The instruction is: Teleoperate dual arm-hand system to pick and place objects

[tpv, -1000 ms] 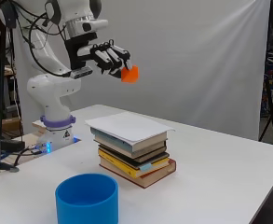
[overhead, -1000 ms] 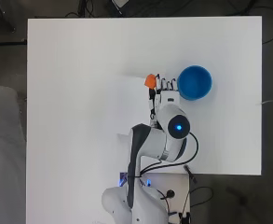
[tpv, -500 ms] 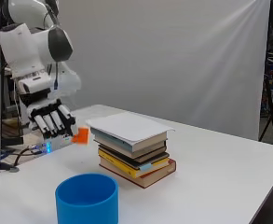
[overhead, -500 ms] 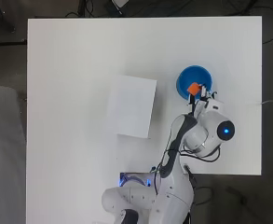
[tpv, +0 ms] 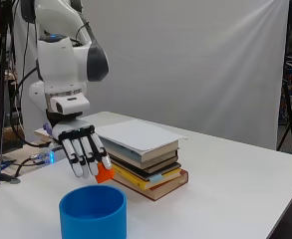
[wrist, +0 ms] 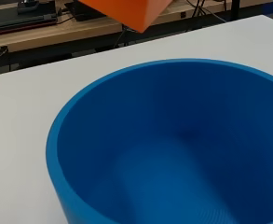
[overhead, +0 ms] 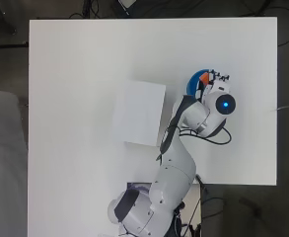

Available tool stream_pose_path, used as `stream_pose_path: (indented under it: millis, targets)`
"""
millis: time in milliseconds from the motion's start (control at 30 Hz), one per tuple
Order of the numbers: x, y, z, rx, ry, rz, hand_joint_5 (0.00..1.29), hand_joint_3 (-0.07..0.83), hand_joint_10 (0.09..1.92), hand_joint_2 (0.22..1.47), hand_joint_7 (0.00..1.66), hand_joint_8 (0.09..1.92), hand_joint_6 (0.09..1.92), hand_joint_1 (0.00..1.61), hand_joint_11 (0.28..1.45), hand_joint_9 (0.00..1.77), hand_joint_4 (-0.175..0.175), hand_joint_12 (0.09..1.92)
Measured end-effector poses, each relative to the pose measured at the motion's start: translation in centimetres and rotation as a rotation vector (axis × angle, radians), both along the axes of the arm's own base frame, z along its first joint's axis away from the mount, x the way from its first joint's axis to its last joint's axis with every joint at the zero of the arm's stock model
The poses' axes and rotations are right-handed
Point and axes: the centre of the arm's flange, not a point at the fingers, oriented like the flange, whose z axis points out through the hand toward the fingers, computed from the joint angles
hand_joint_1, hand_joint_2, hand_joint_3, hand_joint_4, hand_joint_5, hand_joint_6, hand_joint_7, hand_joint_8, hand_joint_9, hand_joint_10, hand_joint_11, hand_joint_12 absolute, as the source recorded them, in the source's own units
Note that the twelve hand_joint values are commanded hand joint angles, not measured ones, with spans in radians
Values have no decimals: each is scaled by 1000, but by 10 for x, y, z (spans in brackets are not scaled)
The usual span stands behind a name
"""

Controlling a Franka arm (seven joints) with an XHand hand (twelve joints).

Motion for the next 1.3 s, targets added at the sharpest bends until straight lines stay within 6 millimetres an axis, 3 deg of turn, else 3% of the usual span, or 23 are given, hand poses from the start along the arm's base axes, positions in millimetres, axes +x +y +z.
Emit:
stream_pose_path:
  millis: [100, 233, 267, 333, 367, 433, 567, 700, 833, 967, 1067, 1200, 1300]
  targets:
    - [23, -4, -9, -24, 38, -15, 734, 2, 87, 1117, 860, 87, 87, 717, 638, 922, 84, 87]
    - [19, -8, -32, -17, 79, -39, 682, 3, 87, 1122, 801, 87, 87, 698, 608, 868, 65, 87]
    - [14, -8, -37, -10, 85, -45, 503, -3, 87, 1106, 623, 87, 87, 645, 552, 710, 44, 87]
    - [7, -9, -46, 0, 102, -54, 154, -32, 87, 942, 204, 87, 87, 272, 459, 340, 44, 87]
    - [5, -9, -48, 6, 114, -53, 76, -29, 87, 881, 109, 87, 87, 142, 443, 265, 51, 87]
    - [7, -11, -46, 9, 123, -46, 16, -16, 87, 845, 45, 87, 87, 41, 431, 218, 64, 87]
    - [11, -1, -12, 15, 58, -7, 0, -12, 87, 825, 12, 87, 87, 28, 431, 181, 99, 87]
    - [5, 36, 39, 18, 30, 77, 0, -27, 87, 749, 0, 87, 87, 1, 418, 82, 110, 87]
    - [5, 52, 91, -49, 71, 151, 153, 4, 87, 978, 157, 87, 87, 135, 442, 280, 103, 87]
    - [-5, 66, 135, -68, -25, 197, 225, 5, 87, 1045, 223, 87, 87, 180, 441, 329, 84, 87]
    - [-37, 98, 152, -54, -85, 241, 201, 0, 87, 1038, 222, 87, 87, 124, 431, 313, 79, 87]
    - [-83, 139, 153, -42, -115, 279, 174, -2, 87, 1032, 219, 87, 87, 112, 421, 304, 81, 87]
    - [-91, 158, 154, -58, -107, 291, 167, 0, 87, 1035, 217, 87, 87, 131, 420, 305, 83, 87]
